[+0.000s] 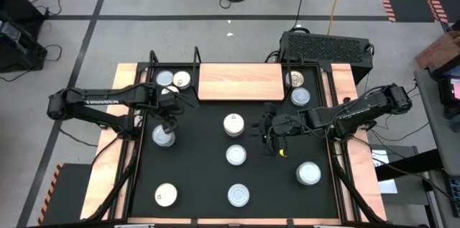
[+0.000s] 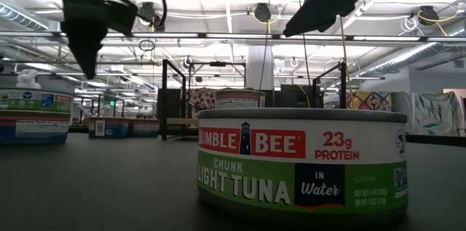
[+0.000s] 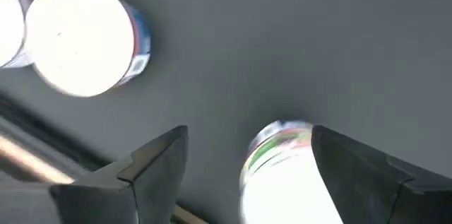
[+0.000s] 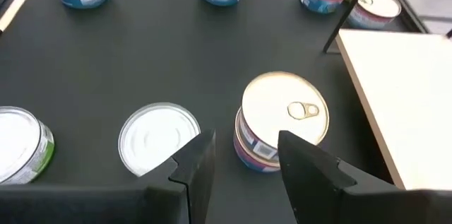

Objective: Stack canned seafood by type on shelf
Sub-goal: Put the middle left green tuna can on the shelf

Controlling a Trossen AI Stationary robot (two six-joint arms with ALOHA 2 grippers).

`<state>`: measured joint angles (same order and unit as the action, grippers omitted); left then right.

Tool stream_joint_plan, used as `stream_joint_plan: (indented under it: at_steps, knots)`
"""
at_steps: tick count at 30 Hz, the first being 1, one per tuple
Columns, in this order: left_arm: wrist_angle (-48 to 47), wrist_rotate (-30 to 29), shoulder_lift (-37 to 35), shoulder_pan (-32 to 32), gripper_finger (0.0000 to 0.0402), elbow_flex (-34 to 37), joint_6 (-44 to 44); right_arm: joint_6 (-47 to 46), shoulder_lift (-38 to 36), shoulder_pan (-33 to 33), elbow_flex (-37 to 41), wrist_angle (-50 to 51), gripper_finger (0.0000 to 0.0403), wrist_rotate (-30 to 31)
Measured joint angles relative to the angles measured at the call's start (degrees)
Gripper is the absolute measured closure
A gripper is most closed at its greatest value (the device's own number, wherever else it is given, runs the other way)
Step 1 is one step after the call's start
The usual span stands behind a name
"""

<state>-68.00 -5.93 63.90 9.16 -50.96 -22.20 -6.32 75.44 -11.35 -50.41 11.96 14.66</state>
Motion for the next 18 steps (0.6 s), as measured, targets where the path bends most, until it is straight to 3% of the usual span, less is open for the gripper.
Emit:
stream_joint_plan:
  at_steps: [8,18]
  knots:
    - [-1.55,3.32,-0.10,2.30,0.0100,0.00,14.28,-0.77,0.00,0.00,0.00,1.93,0.0255,-0.02]
    - [-1.76,11.23,-0.05,5.19,0.0100,3.56,18.47,-0.77,0.00,0.00,0.00,3.35,0.0255,-0.02]
